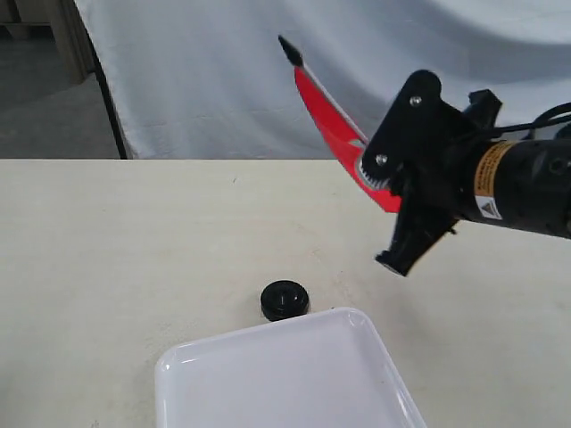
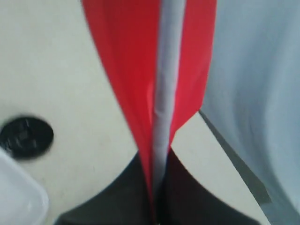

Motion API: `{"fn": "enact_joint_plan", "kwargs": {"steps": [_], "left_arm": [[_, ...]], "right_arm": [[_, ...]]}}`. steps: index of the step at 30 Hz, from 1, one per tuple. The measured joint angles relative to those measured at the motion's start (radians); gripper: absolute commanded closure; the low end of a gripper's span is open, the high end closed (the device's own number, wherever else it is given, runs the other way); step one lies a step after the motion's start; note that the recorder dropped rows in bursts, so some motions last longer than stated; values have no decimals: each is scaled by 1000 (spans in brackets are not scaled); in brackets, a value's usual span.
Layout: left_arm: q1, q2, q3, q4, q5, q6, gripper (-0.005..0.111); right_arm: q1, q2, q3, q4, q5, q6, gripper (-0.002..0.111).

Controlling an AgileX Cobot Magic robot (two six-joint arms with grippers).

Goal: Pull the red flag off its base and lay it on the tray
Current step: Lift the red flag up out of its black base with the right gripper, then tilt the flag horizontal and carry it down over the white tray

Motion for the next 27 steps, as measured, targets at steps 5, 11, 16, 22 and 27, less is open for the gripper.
{"fn": "enact_joint_plan", "kwargs": {"steps": [5,11,16,22,27], "left_arm": [[0,0,0,0,0,0,107],[0,0,0,0,0,0,107],[0,0,0,0,0,0,107],[0,0,0,0,0,0,107],[0,0,0,0,0,0,107]], "right_arm": [[40,-8,0,-21,329,-139,109],[146,31,0,-21,432,-180,109],[287,124,0,-25,486,-233,109],[468,226,0,-111,595,-259,109],[568,283,0,-139,658,-272,109]]}}
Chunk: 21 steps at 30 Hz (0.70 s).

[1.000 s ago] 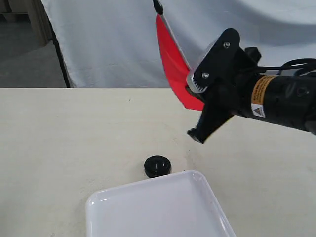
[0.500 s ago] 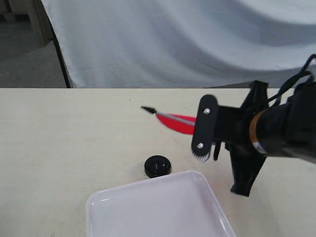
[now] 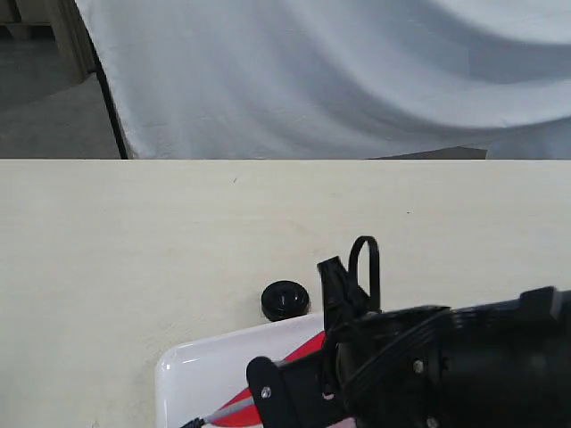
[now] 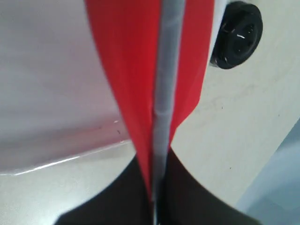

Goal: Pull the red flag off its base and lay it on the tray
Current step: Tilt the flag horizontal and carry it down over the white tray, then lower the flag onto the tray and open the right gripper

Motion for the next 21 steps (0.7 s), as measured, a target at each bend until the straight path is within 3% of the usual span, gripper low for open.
{"fn": "enact_joint_plan", "kwargs": {"steps": [7,15,18,21], "left_arm": [[0,0,0,0,0,0,107],[0,0,0,0,0,0,107],[0,0,0,0,0,0,107],[0,0,0,0,0,0,107]], "right_arm": [[32,85,-5,-32,-40,42,109],[32,226,-112,-112,-21,238,107],[32,287,-152,-119,33,284,95],[32,327,-176,-119,75,307,73]]}}
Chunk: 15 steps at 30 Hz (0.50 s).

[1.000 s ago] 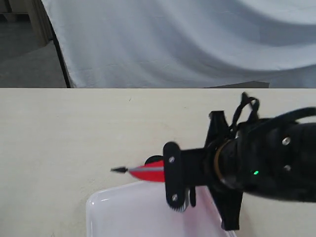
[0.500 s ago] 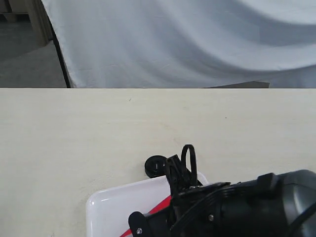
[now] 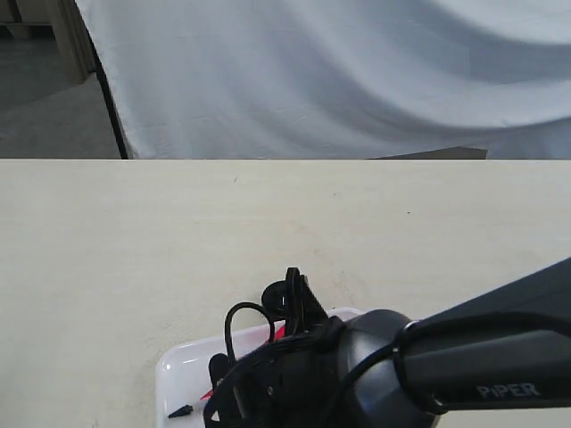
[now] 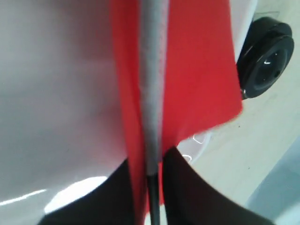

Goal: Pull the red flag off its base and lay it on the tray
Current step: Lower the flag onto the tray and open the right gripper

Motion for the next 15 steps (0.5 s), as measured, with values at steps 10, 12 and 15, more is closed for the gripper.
{"fn": "enact_joint_plan", "kwargs": {"steps": [10,12,15], "left_arm": [[0,0,0,0,0,0,107],[0,0,0,0,0,0,107],[0,0,0,0,0,0,107]], "right_arm": [[32,10,-39,19,121,23,40],[53,2,-47,33,126,23,40],[83,-23,-50,41,138,23,40]]}}
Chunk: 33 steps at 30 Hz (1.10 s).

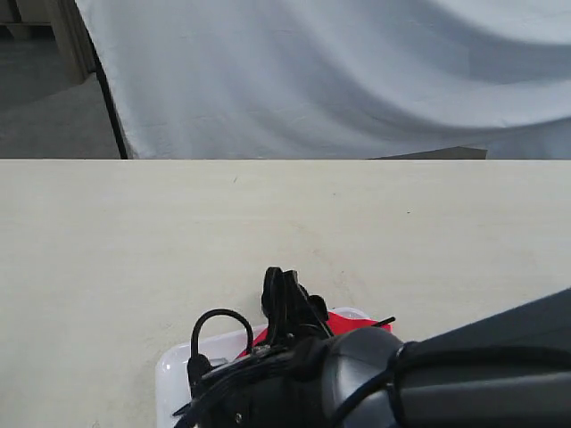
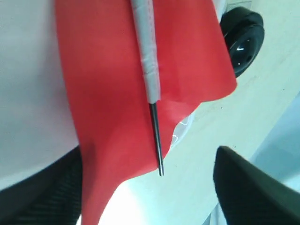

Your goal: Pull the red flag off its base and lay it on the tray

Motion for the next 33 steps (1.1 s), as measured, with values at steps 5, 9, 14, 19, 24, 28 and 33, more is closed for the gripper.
{"fn": "enact_joint_plan", "kwargs": {"steps": [5,9,14,19,24,28,33], "left_arm": [[0,0,0,0,0,0,107],[0,0,0,0,0,0,107],[0,0,0,0,0,0,107],[0,0,0,0,0,0,107],[0,0,0,0,0,0,107],[0,0,0,0,0,0,107],[0,0,0,0,0,0,107]], "right_arm": [[17,-70,0,50,17,-38,40],[17,-155,0,70,25,-68,40],[-41,-257,-2,98,-82,-73,51],[-218,-315,-2,136,-224,-40,108],[-442,-318,-2,214,-299,3,109],[-585,-318,-2,296,-309,14,109],[-920,-334,-2,536,-392,20,109]]}}
